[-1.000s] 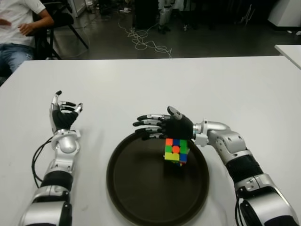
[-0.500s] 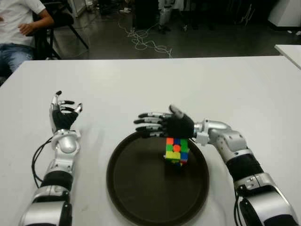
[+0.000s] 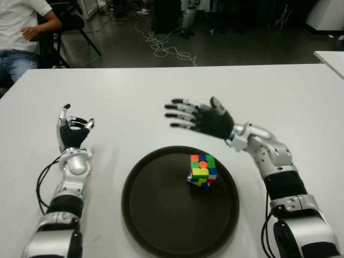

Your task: Pick up the Rubik's Cube and put it in the plate

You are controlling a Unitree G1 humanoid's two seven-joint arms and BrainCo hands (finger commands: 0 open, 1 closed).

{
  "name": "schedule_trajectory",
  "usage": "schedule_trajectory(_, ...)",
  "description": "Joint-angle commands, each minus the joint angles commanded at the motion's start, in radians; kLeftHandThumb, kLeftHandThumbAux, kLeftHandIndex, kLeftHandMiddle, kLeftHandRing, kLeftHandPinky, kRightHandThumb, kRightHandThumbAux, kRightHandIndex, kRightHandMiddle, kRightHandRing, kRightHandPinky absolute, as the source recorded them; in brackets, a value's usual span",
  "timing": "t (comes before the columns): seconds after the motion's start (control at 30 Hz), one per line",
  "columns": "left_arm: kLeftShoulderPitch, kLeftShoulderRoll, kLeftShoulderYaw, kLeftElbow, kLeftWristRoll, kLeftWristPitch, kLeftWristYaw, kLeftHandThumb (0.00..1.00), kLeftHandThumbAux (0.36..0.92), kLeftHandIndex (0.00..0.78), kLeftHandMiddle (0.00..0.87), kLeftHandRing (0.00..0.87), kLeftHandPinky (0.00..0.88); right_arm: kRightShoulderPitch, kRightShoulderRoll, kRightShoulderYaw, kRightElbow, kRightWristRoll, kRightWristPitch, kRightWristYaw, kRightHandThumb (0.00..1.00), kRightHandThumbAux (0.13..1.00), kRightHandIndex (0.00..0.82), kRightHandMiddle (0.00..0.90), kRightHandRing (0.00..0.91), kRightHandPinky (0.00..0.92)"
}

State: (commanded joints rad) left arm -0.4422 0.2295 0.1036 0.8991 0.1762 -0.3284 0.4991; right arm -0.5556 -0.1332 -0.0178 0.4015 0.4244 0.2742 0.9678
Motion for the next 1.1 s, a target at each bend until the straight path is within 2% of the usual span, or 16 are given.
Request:
schedule_trajectory(0.1,-0.001,0.001,0.000,0.005,0.000,-0.004,0.000,0.352,0.797,0.128,0.456,0.548,0.598,-0.039,-0.025,-0.045,0.027,0.018,-0.033,-0.006,0.000,0.366,0.000,0.000,0.000,0.000)
schedule_trajectory(0.2,-0.003,0.001,0.000,0.008,-0.001,-0.005,-0.001,0.352,0.795,0.131,0.442,0.539,0.605,-0.064,-0.037,-0.071,0.040,0.034,-0.046,0.001,0.000,0.364,0.000,0.000,0.000,0.000)
schedule_trajectory(0.33,-0.004,0.001,0.001,0.010,-0.002,-0.005,-0.004,0.349,0.795,0.129,0.491,0.600,0.653,-0.056,-0.038,-0.095,0.039,0.031,-0.104,-0.011,0.000,0.378,0.000,0.000,0.000,0.000)
schedule_trajectory(0.43,-0.006,0.001,0.004,0.011,-0.007,-0.002,-0.006,0.353,0.796,0.127,0.512,0.623,0.665,-0.078,-0.054,-0.159,0.112,0.014,-0.252,-0.051,0.000,0.380,0.000,0.000,0.000,0.000)
schedule_trajectory(0.47,-0.006,0.001,0.005,0.011,-0.008,-0.002,-0.007,0.359,0.797,0.126,0.491,0.599,0.633,-0.089,-0.058,-0.173,0.139,0.011,-0.289,-0.060,0.000,0.381,0.000,0.000,0.000,0.000)
schedule_trajectory(0.53,-0.007,0.000,0.005,0.012,-0.010,-0.003,-0.008,0.365,0.797,0.126,0.472,0.578,0.605,-0.096,-0.056,-0.180,0.165,-0.002,-0.347,-0.077,0.000,0.381,0.000,0.000,0.000,0.000)
schedule_trajectory(0.7,-0.008,0.001,0.008,0.016,-0.014,-0.009,-0.011,0.408,0.792,0.130,0.451,0.558,0.587,-0.068,-0.055,-0.168,0.160,-0.119,-0.565,-0.213,0.000,0.378,0.000,0.000,0.000,0.000)
schedule_trajectory(0.8,-0.009,0.003,0.008,0.018,-0.013,-0.011,-0.013,0.404,0.789,0.133,0.509,0.607,0.644,-0.060,-0.060,-0.162,0.176,-0.175,-0.656,-0.280,0.000,0.384,0.000,0.000,0.000,0.000)
schedule_trajectory(0.9,-0.009,0.003,0.007,0.020,-0.013,-0.013,-0.013,0.394,0.790,0.135,0.568,0.659,0.699,-0.052,-0.064,-0.158,0.192,-0.206,-0.709,-0.323,0.000,0.391,0.000,0.000,0.000,0.000)
schedule_trajectory(0.93,-0.009,0.003,0.006,0.021,-0.011,-0.014,-0.013,0.390,0.790,0.135,0.592,0.680,0.717,-0.036,-0.062,-0.157,0.203,-0.230,-0.749,-0.354,0.000,0.397,0.000,0.000,0.000,0.000)
schedule_trajectory(1.03,-0.009,0.003,0.004,0.023,-0.009,-0.019,-0.012,0.374,0.790,0.132,0.621,0.708,0.725,0.023,-0.034,-0.139,0.313,-0.370,-0.930,-0.536,0.000,0.428,0.000,0.000,0.000,0.000)
schedule_trajectory(1.1,-0.010,0.003,0.004,0.024,-0.009,-0.019,-0.012,0.370,0.788,0.131,0.618,0.708,0.715,0.038,-0.027,-0.129,0.355,-0.419,-0.991,-0.611,0.000,0.442,0.000,0.000,0.000,0.000)
